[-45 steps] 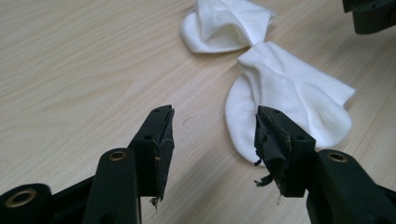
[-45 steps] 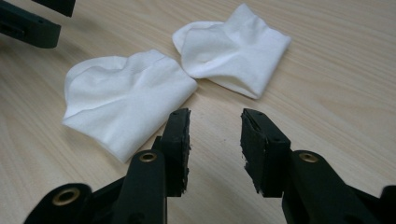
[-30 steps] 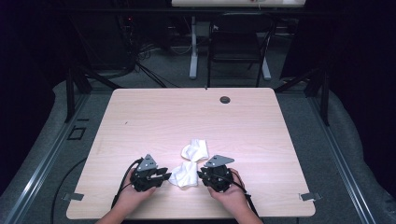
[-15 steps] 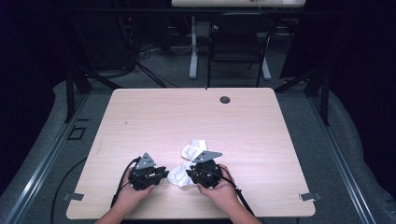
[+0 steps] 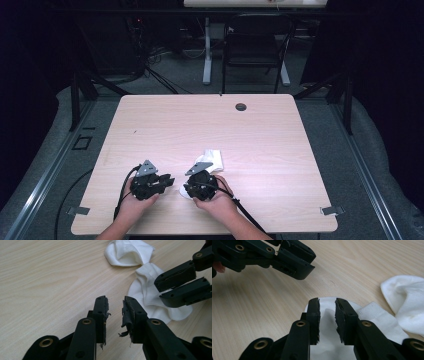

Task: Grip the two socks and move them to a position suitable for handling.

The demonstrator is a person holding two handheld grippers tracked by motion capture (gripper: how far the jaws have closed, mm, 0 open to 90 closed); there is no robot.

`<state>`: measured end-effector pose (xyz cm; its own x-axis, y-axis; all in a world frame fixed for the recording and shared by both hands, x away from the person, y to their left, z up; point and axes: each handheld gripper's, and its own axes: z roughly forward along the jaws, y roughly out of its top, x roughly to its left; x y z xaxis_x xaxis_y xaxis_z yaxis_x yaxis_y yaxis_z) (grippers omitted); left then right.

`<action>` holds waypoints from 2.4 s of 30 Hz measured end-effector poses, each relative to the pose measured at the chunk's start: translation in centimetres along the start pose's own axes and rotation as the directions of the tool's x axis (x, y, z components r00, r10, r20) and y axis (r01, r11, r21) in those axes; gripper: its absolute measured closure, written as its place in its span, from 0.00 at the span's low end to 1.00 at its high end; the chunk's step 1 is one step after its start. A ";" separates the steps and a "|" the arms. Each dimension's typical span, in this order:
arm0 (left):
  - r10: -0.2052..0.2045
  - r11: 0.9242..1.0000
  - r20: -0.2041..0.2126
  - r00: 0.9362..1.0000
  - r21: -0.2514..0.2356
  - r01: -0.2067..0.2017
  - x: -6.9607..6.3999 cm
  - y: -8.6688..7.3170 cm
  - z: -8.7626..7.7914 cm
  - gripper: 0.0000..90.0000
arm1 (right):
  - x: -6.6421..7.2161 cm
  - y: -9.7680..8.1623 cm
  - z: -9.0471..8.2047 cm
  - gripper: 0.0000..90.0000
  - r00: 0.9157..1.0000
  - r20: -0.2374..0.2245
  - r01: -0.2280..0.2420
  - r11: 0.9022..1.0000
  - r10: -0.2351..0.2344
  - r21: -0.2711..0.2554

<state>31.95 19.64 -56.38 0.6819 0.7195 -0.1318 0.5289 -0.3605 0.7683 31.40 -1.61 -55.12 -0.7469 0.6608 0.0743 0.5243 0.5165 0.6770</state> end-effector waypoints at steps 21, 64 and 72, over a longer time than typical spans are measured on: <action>0.016 1.000 0.026 1.000 0.017 -0.017 -0.8 -0.1 0.7 0.77 | -0.1 0.0 0.4 0.98 1.000 0.028 0.001 1.000 -0.001 0.011; 0.142 0.985 0.071 0.987 0.090 -0.148 -4.0 -0.4 3.1 0.96 | -4.9 -4.7 -8.6 0.98 0.991 0.049 -0.113 0.983 0.121 -0.145; 0.132 0.985 0.077 0.988 0.098 -0.140 -3.8 -0.4 2.9 0.96 | -6.2 -6.9 -8.3 0.98 0.983 0.062 -0.167 0.981 0.173 -0.098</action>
<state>30.58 15.33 -58.03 0.7828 0.6175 -0.0769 0.4755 -0.5138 0.7141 28.98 -13.77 -54.14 -0.6179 0.7728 0.1449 0.5991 0.3434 0.7233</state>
